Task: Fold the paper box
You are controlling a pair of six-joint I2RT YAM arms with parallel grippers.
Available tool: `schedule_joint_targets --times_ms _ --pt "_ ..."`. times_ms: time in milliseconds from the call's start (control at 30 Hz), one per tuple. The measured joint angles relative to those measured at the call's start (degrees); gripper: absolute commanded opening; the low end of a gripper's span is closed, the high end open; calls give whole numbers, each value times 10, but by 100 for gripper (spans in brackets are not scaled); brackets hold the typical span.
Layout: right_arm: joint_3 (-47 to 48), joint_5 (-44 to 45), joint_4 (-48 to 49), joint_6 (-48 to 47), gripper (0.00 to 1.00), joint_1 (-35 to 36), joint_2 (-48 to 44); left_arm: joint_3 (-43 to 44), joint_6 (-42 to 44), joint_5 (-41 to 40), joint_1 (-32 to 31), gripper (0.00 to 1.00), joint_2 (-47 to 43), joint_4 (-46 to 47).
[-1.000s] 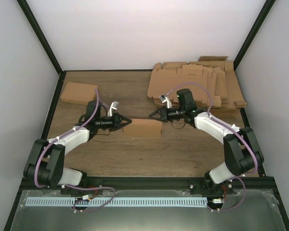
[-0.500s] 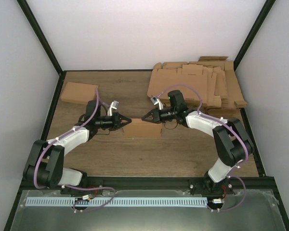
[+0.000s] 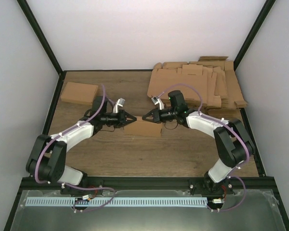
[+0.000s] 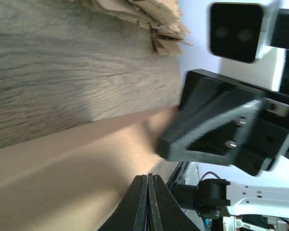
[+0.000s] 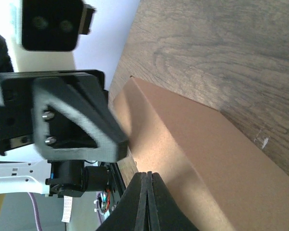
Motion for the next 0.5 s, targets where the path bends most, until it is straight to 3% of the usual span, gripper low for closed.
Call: schedule_joint_targets --times_ms 133,500 --pt "0 12 -40 -2 1 2 -16 -10 5 7 0 4 32 12" --pt "40 40 -130 -24 1 1 -71 -21 18 -8 -4 4 5 -7"
